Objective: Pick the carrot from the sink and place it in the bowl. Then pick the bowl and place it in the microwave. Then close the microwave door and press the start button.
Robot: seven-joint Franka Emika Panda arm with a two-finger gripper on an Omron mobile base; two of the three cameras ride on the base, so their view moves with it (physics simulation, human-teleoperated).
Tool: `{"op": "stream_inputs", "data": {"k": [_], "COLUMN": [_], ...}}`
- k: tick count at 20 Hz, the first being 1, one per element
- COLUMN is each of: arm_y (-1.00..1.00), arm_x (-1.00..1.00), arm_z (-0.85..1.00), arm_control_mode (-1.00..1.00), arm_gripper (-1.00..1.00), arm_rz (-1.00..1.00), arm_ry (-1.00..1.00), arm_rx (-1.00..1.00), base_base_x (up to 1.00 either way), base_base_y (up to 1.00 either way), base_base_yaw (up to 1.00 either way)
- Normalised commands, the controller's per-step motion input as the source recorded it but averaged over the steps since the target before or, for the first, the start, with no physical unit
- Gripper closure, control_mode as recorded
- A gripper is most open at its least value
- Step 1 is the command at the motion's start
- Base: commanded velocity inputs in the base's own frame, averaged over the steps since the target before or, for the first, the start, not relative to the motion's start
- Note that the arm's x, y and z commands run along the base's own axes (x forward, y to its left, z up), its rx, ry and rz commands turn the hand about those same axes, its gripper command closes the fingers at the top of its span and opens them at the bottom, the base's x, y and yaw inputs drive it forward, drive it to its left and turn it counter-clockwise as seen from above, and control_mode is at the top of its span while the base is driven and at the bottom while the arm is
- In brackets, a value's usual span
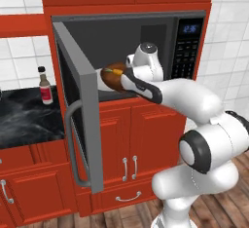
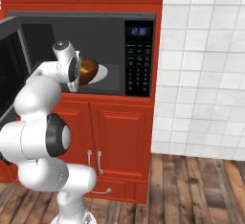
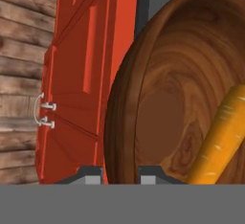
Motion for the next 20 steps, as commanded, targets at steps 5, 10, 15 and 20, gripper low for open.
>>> {"op": "stream_inputs", "data": {"k": [5,10,15,20], "arm_y": [0.06,0.08,0.16,0.01], "arm_x": [0.82,0.76,0.61,0.01], "arm_z": [-0.20,-0.19,-0.19,-0.14], "arm_control_mode": [-1.00,-1.00,-1.00,-1.00], "arm_gripper": [1.00,1.00,1.00,-1.00], "arm_rz": [0.00,0.00,0.00,0.03], "arm_ry": [0.00,0.00,0.00,0.00], "arm_rx": [0.00,0.00,0.00,0.00], "base_base_x": [0.00,0.00,0.00,0.00], "base_base_y": [0.00,0.00,0.00,0.00], "base_base_yaw": [0.00,0.00,0.00,0.00]}}
